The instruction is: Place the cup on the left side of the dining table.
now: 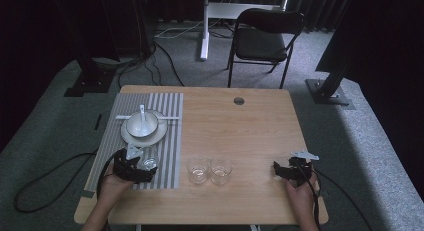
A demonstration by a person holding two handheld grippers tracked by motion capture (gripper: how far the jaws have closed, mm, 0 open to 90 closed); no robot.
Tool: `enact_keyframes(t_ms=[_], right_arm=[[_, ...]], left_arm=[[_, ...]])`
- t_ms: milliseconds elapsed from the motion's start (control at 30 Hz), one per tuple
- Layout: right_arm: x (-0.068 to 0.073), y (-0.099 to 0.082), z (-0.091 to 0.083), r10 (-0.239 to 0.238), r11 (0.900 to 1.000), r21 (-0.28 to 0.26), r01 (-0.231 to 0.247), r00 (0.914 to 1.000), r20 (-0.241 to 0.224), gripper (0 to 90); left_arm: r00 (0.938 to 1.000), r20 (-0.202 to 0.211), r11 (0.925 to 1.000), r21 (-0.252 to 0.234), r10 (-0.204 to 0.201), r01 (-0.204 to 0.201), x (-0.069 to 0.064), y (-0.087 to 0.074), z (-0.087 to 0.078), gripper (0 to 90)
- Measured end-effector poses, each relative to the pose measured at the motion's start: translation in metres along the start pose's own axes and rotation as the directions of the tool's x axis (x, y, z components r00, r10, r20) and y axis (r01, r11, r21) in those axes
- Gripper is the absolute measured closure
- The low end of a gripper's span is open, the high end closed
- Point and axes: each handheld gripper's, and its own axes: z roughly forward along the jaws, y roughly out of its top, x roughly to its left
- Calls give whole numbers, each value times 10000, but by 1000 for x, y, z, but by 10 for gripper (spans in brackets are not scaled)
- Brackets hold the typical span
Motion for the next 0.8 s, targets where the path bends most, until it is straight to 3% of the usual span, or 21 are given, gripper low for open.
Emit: enact_keyframes(t_ms=[100, 333, 533, 800], right_arm=[[0, 0, 0, 13, 10000, -3, -13, 10000, -2, 118], [0, 0, 0, 16, 10000, 2, -16, 10000, -2, 118], [0, 0, 0, 10, 10000, -1, -10, 10000, -3, 118], [0, 0, 0, 11, 10000, -1, -11, 10000, -1, 118]], left_arm=[[9995, 158, 9996, -35, -267, 267, 2, -9, 0, 10], [9991, -225, 9994, -29, -354, 354, 3, -24, -5, 10], [9915, -309, 9914, -399, -1261, 1249, 11, -40, -10, 10], [9856, -723, 9874, -538, -1526, 1490, 13, -58, -12, 10]])
